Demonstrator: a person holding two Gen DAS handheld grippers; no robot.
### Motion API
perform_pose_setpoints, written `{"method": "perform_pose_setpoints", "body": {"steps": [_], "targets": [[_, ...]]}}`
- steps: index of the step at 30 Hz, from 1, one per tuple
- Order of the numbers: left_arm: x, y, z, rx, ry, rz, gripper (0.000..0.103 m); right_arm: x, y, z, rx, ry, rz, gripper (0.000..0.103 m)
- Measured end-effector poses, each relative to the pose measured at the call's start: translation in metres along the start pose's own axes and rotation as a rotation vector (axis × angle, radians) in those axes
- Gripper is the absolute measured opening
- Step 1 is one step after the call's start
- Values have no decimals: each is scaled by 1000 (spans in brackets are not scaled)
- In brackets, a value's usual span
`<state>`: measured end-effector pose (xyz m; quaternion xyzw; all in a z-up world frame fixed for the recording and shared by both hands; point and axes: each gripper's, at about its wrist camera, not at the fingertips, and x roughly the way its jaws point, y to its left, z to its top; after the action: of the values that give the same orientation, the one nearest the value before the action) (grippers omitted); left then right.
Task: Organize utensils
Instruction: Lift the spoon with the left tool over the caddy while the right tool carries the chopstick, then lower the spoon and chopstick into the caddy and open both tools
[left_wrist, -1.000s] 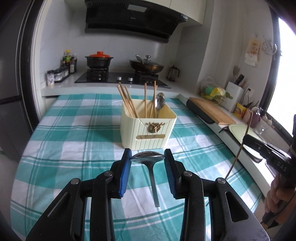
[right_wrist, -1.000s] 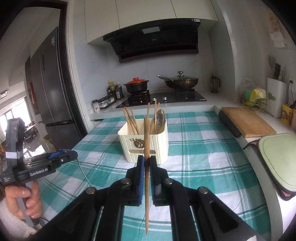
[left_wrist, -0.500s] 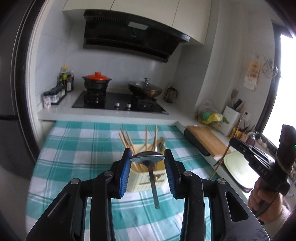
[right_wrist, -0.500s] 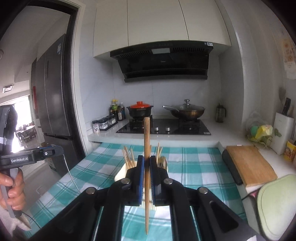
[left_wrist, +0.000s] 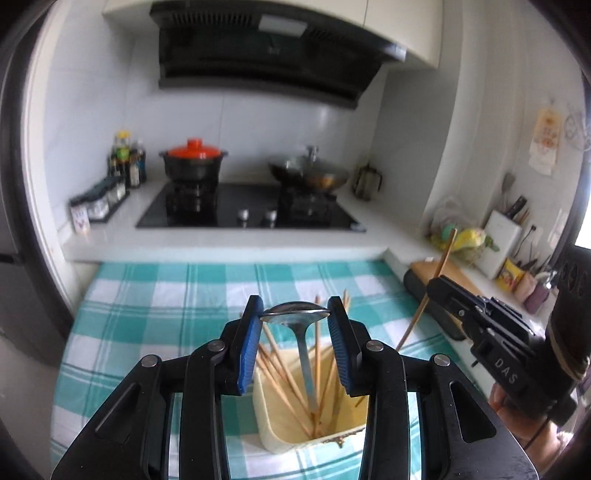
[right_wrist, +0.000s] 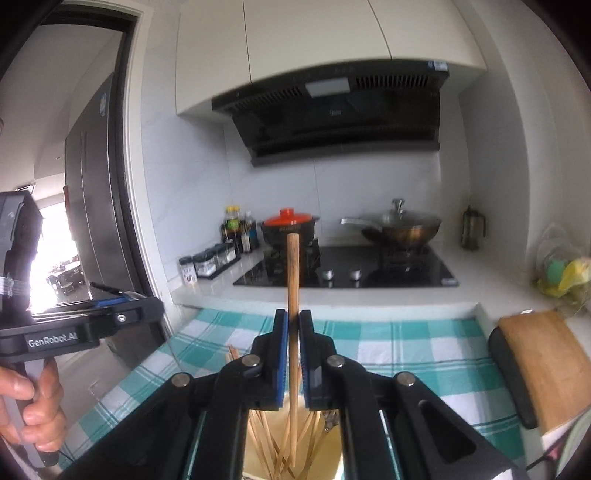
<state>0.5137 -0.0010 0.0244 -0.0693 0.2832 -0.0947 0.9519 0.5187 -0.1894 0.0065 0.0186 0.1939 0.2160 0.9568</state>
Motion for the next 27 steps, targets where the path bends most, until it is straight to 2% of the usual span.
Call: {"method": "perform_pose_setpoints", "body": {"steps": [5,8,10,11,12,14,16,18,20,23,25,27], "targets": [[61,9,-23,-35,137,8,36,63,-5,-34,-3,241,18,6],[82,14,-33,-47,183,12,37,84,-7,-48,-6,317,16,7],[88,16,-37,-42,198,40,38,91,-10,-52,11,331,17,8],[88,16,-39,-38,193,54,45,92,-12,-53,26,335,23,11],[86,17,-40,-34,188,61,50,90,-14,-54,43,331,26,15],[71,19,-41,-25,158,84,69,77,-18,-51,80,304,21,32],[51,17,-42,1,112,108,75,57,-18,-45,98,266,2,43],[23,11,-45,40,65,143,84,34,-16,-37,90,224,-23,48],[-6,3,-52,76,9,206,103,-1,-8,-34,67,186,-60,57],[-47,-13,-66,129,-60,280,103,-53,5,-34,55,133,-91,70],[-72,-23,-78,127,-75,320,103,-88,14,-39,59,95,-119,80],[-95,-30,-93,124,-98,334,103,-119,25,-47,56,68,-138,84]]}}
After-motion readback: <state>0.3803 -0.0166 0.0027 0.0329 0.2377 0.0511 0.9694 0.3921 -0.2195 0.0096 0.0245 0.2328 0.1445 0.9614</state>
